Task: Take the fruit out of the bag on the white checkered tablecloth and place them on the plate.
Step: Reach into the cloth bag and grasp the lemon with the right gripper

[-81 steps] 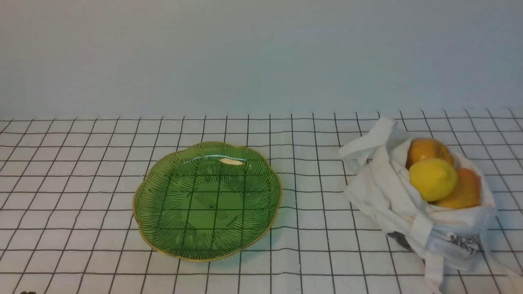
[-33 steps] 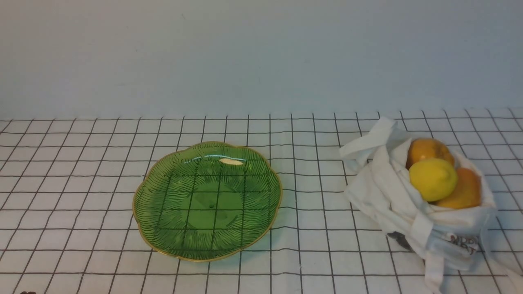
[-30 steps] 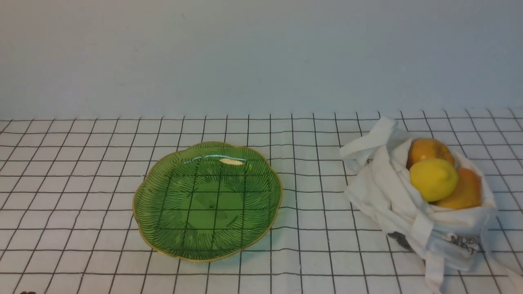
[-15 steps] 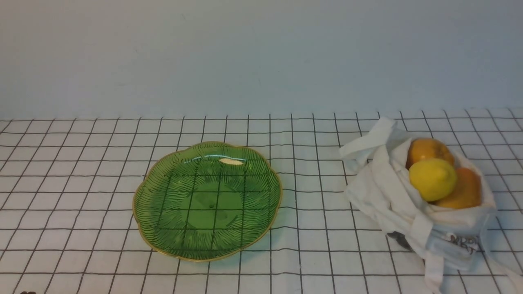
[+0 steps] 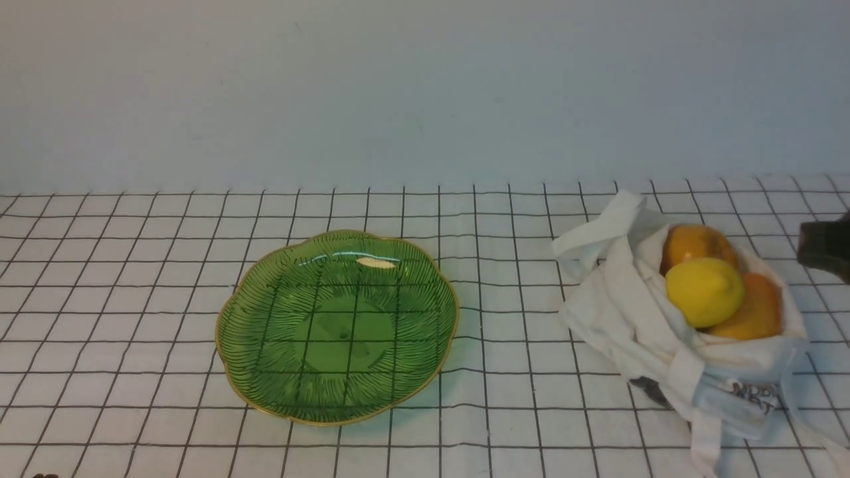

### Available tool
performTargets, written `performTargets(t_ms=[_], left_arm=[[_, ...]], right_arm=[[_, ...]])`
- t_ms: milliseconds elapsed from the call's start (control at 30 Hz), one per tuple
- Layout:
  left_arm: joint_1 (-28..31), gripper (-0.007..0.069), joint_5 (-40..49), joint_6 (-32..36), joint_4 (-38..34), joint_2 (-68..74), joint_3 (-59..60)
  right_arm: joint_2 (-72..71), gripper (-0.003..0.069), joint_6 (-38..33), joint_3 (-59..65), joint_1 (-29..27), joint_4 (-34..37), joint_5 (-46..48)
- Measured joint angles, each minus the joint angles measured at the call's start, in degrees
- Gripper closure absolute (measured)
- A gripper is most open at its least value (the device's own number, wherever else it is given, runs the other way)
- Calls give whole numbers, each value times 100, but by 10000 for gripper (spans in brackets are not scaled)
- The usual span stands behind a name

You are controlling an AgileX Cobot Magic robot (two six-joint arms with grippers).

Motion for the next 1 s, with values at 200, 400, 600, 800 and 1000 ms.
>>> performTargets(t_ms=[200, 400, 600, 800, 1000], left_arm=[[0, 632, 0, 0, 0, 0, 0], [0, 632, 0, 0, 0, 0, 0], [0, 632, 0, 0, 0, 0, 0], [0, 632, 0, 0, 0, 0, 0], [0, 632, 0, 0, 0, 0, 0]], right_arm=[[1086, 239, -240, -524, 210, 201, -148], [1841, 30, -263, -843, 382, 230, -217], [2435, -31, -234, -893, 387, 206, -188], [2611, 90, -170, -915, 387, 224, -96], [2561, 111, -164, -1205, 387, 140, 368]])
